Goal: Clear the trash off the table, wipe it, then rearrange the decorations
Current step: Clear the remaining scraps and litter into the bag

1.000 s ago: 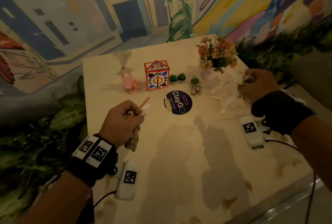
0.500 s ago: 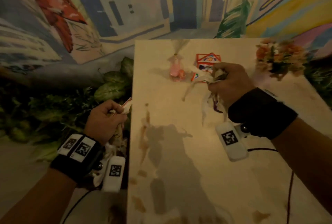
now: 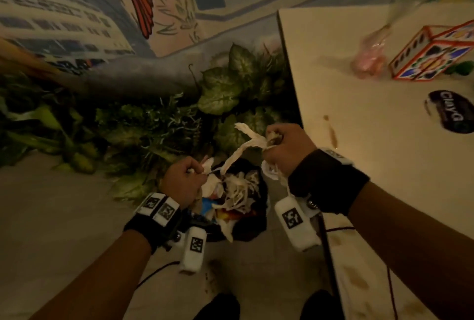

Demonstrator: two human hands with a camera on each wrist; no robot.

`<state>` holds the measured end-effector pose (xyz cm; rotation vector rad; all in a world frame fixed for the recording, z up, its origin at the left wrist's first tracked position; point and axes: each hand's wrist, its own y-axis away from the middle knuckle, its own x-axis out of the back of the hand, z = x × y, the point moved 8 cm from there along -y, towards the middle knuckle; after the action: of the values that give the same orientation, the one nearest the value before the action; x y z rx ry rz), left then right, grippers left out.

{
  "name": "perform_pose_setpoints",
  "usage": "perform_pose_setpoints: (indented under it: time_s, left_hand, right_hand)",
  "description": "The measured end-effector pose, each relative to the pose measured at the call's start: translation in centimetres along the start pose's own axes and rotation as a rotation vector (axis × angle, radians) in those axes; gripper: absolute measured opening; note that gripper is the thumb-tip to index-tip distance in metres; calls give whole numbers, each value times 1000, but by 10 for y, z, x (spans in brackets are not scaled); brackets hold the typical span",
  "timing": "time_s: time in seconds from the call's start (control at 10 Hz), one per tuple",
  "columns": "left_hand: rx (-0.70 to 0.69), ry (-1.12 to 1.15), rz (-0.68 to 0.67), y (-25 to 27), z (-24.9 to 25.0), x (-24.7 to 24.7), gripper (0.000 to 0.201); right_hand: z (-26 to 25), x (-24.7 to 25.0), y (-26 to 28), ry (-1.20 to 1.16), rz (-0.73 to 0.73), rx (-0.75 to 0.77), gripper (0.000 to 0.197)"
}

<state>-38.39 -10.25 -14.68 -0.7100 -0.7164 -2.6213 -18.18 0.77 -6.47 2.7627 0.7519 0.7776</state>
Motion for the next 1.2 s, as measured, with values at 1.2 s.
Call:
perform_pose_setpoints:
  time_s: [1.2]
  left_hand:
    - [189, -473, -429, -140, -217, -204, 58]
  right_hand:
    - [330, -256, -122, 456, -452, -613, 58]
